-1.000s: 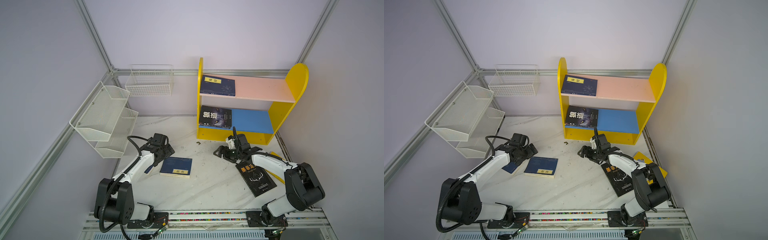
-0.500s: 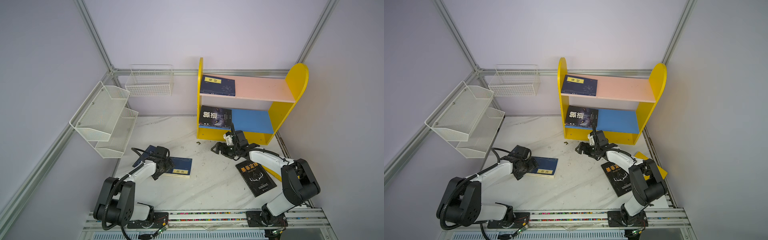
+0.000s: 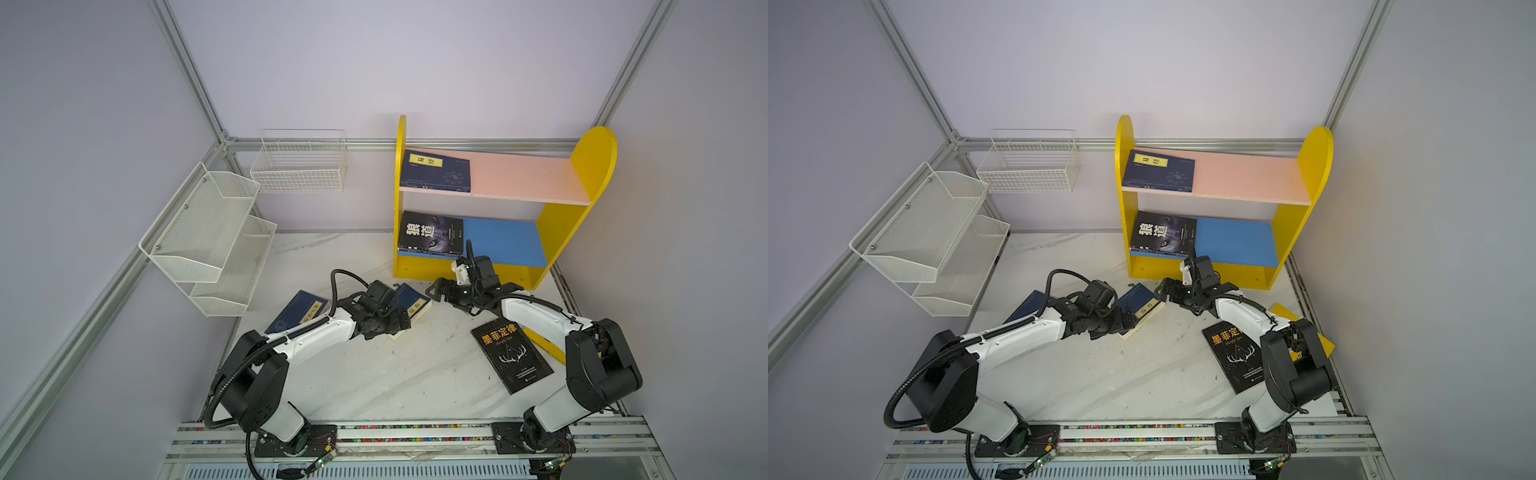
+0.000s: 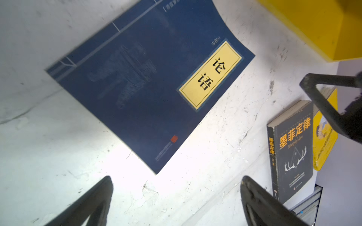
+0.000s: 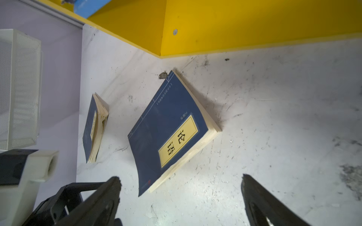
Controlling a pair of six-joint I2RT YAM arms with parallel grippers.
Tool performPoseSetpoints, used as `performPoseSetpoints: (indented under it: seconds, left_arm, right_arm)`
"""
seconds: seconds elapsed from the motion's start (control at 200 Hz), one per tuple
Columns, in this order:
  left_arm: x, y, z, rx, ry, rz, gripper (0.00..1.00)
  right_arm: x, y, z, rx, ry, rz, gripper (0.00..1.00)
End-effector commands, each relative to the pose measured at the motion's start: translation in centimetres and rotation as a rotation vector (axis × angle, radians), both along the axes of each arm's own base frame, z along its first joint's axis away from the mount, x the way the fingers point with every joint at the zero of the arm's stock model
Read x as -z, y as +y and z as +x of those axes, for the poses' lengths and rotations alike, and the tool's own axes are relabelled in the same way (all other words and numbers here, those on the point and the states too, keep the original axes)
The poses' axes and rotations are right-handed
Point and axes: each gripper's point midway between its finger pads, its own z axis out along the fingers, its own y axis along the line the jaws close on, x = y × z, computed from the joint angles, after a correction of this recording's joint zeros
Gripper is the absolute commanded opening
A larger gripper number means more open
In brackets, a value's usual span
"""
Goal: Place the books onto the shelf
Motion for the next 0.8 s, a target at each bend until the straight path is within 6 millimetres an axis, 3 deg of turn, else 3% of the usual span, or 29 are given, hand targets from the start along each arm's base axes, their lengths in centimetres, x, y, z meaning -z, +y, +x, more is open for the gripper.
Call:
performPoseSetpoints:
  seconds: [0.0,0.115,0.245,0.395,0.535,0.63,0.73,0.795]
  left_arm:
    - [-3.7,1.9,1.5,-0.013,-0.117,0.025,1.00]
    - [-4.5,3.7,3.6,0.036,-0.180,0.095,0.97]
    - [-3.2,5.2,6.0,0.104,-0.153,0.227,0.97]
    - [-1.4,5.3,9.2,0.146,-0.129,0.193,0.95]
    - [-0.7,4.2,11.7,0.158,-0.128,0.065,0.94]
    - [0.4,3.3,12.3,0.185,-0.100,0.035,0.92]
    - [1.8,2.4,11.8,0.222,-0.056,0.000,0.92]
    - [3.0,2.0,11.0,0.238,-0.025,-0.005,0.91]
  right_arm:
    - [-0.1,-0.2,0.3,0.038,0.037,0.004,0.97]
    - [2.2,-0.7,0.1,0.058,0.113,-0.039,0.95]
    - [3.6,-0.6,0.1,0.084,0.145,-0.034,0.93]
    - [4.7,0.4,0.7,0.114,0.157,-0.003,0.89]
    - [6.3,2.7,0.4,0.093,0.168,-0.025,0.84]
    - [7.8,3.3,0.2,0.110,0.181,-0.066,0.72]
    - [10.0,1.5,0.3,0.171,0.177,-0.179,0.50]
    - [11.1,0.6,0.3,0.186,0.170,-0.222,0.46]
